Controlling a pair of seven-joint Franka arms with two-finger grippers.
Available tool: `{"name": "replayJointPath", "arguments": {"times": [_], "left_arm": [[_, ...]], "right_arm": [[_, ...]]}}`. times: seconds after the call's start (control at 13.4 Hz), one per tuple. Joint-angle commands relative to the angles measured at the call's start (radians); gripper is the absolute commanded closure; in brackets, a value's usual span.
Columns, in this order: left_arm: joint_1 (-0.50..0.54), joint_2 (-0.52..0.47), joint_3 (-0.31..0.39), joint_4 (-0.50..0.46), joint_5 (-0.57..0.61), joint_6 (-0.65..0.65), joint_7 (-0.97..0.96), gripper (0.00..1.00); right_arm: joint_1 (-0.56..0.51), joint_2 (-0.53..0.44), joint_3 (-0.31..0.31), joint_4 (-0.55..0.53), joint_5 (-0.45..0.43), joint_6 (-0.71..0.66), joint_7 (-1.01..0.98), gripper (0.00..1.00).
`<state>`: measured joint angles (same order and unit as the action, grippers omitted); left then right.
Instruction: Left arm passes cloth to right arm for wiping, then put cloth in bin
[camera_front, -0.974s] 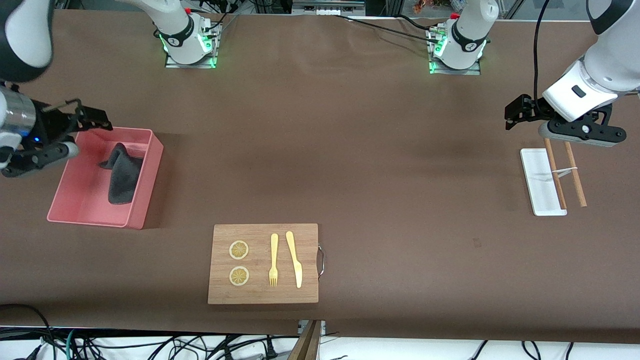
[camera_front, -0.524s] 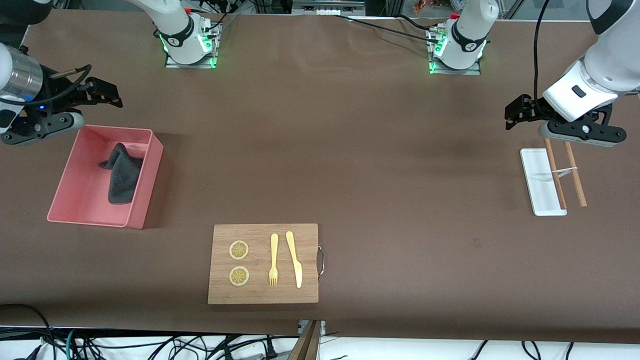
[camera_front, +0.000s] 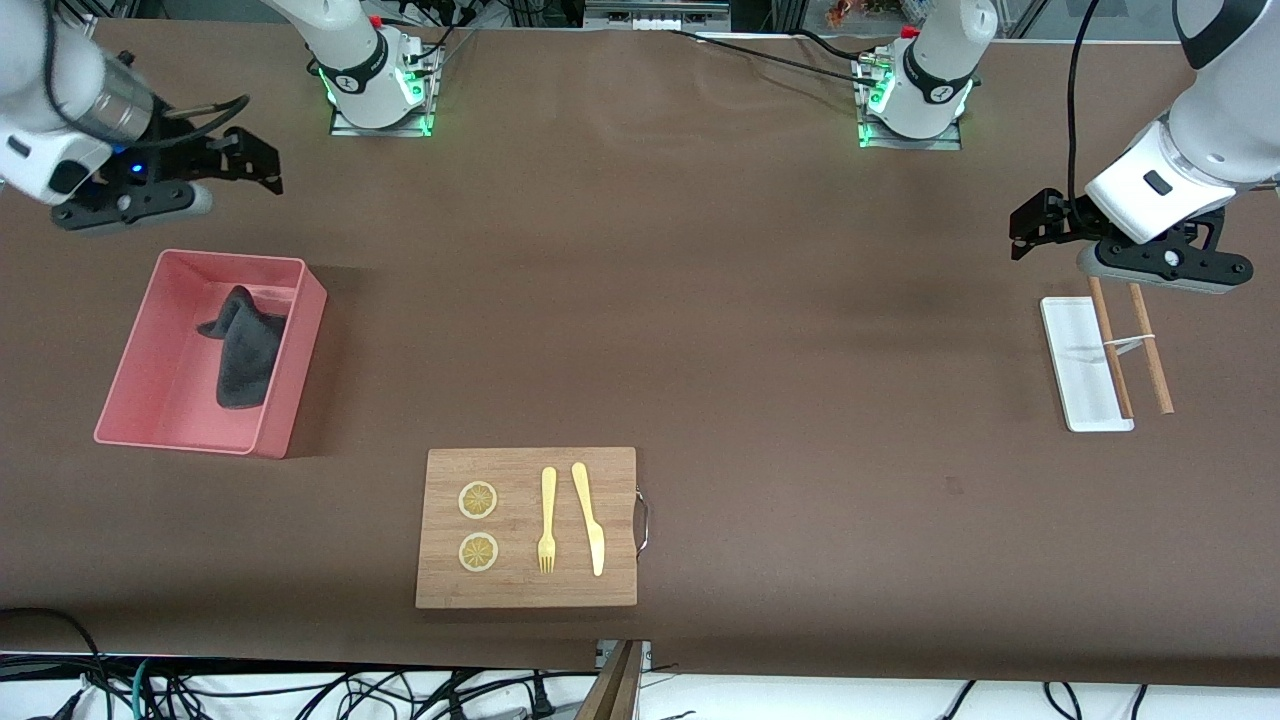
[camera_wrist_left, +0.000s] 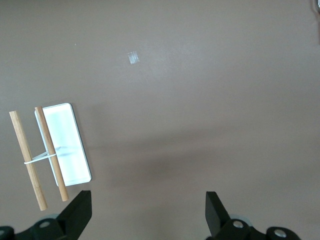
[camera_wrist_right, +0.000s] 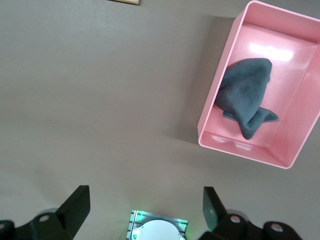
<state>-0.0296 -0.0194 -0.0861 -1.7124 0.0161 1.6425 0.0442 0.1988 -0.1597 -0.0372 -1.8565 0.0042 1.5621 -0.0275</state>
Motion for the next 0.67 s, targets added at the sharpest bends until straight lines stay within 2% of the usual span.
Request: {"name": "replayJointPath", "arguments": {"times": [0.0, 0.22, 0.6], "left_arm": [[0.005, -0.019, 0.000, -0.012, -0.021, -0.007, 0.005, 0.00], [0.005, -0.019, 0.000, -0.012, -0.021, -0.007, 0.005, 0.00], [0.005, -0.019, 0.000, -0.012, -0.021, -0.007, 0.005, 0.00]], "right_arm": [[-0.064, -0.008, 0.017, -0.032, -0.033, 0.070, -0.003, 0.00], [-0.099, 0.000, 0.014, -0.030, -0.010, 0.064, -0.015, 0.00], [-0.099, 0.000, 0.028, -0.027, -0.009, 0.079, -0.017, 0.00]]}}
